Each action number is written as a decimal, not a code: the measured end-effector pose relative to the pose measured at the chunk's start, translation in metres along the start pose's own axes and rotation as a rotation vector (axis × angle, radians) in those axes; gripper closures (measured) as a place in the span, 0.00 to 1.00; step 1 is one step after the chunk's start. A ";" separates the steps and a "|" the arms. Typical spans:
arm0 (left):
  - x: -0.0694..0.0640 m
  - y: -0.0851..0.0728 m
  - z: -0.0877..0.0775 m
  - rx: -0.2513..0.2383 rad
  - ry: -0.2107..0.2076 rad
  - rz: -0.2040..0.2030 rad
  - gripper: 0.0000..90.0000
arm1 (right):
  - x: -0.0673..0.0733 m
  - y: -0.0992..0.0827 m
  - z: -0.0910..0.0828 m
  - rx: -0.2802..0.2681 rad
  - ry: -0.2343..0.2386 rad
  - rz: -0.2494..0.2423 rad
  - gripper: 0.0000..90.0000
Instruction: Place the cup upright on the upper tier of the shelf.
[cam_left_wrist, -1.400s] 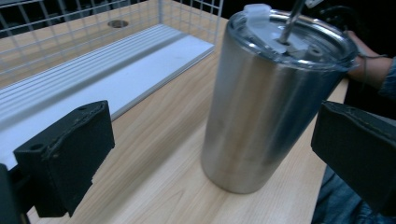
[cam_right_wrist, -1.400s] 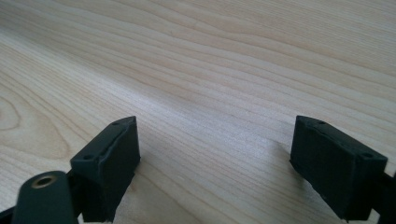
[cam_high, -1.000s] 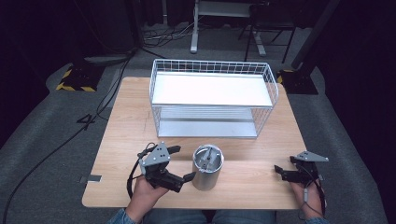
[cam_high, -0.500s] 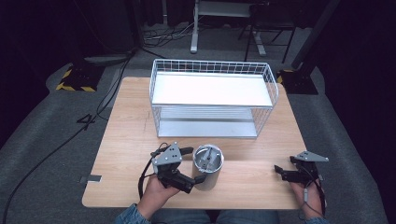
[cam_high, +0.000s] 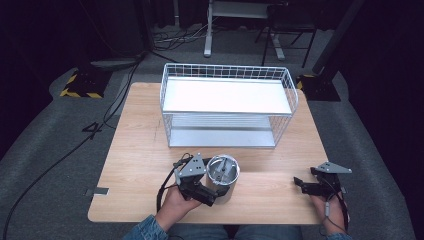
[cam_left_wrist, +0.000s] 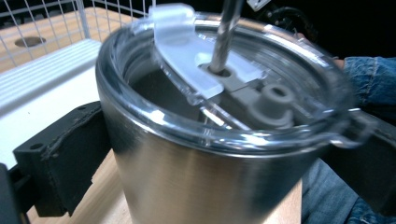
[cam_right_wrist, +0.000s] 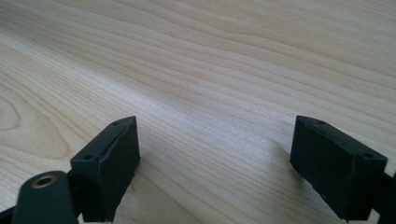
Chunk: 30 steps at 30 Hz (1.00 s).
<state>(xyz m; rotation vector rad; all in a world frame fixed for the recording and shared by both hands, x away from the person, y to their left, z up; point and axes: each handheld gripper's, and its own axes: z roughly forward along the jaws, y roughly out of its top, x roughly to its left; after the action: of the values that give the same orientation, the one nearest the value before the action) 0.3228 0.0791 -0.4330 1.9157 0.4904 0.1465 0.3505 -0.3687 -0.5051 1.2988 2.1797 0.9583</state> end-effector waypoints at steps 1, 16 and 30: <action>0.000 -0.001 0.002 0.003 0.000 0.001 0.00 | 0.000 0.000 0.000 0.000 0.000 0.000 0.18; -0.001 -0.003 0.020 0.046 0.033 0.034 0.00 | 0.001 0.000 0.000 -0.003 -0.005 -0.006 0.18; -0.003 -0.008 0.027 0.045 0.053 0.036 0.02 | 0.001 0.000 -0.001 -0.005 -0.012 -0.010 0.18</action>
<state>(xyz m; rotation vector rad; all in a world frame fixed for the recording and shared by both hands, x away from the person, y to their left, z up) 0.3273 0.0569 -0.4508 1.9693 0.4988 0.2121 0.3494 -0.3679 -0.5048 1.2870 2.1711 0.9493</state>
